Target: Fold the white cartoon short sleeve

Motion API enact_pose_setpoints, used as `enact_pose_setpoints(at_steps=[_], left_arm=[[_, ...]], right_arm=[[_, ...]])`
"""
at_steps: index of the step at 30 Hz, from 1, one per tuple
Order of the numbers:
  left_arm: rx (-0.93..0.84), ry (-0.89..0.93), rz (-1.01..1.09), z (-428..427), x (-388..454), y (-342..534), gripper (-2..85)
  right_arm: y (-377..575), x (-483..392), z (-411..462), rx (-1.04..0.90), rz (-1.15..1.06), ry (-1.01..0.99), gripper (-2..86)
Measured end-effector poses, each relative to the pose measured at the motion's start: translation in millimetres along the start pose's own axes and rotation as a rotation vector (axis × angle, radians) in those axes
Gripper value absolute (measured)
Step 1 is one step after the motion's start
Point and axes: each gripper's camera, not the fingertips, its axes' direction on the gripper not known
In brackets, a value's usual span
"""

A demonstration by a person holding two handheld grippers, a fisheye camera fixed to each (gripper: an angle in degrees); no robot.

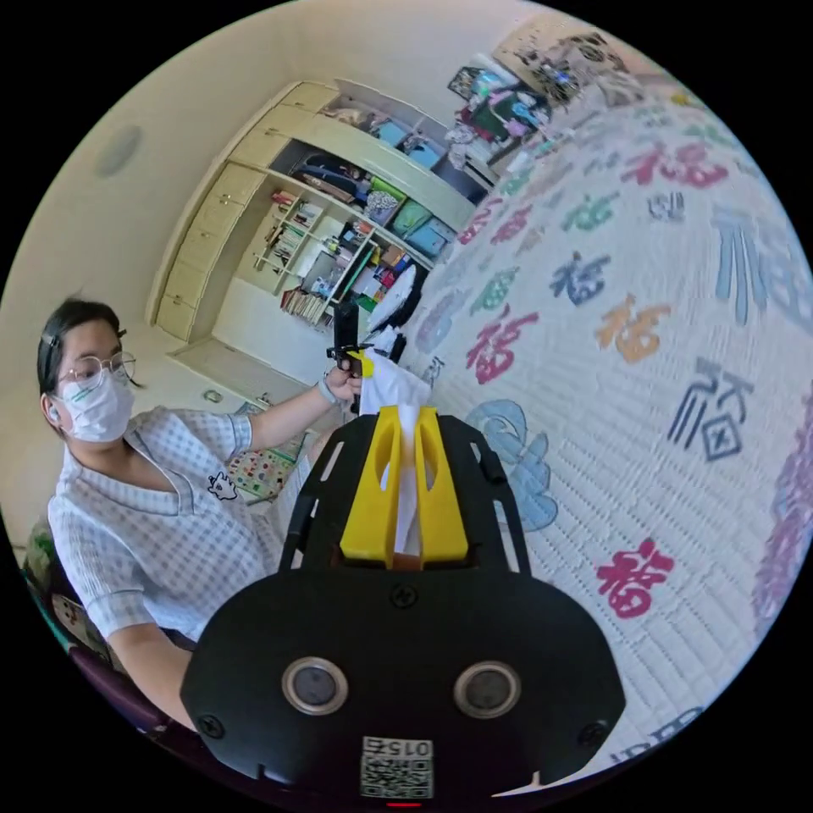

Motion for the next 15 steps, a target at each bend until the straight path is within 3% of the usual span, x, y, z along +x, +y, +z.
enact_pose_setpoints(at_steps=[7, 11, 15], left_arm=[[0.104, -0.088, 0.424, -67.5, 172.1, -63.1, 0.0], [0.094, -0.116, 0.565, -73.2, 242.6, -28.5, -0.1], [0.061, -0.161, 0.624, -55.5, 266.5, 32.7, -0.1]], right_arm=[[-25.6, -188.5, -72.6, 0.152, -0.408, 0.151, 1.1], [6.1, -275.6, -70.3, 0.102, -0.582, 0.234, 1.1], [62.6, -306.6, -38.5, 0.064, -0.619, 0.340, 1.1]])
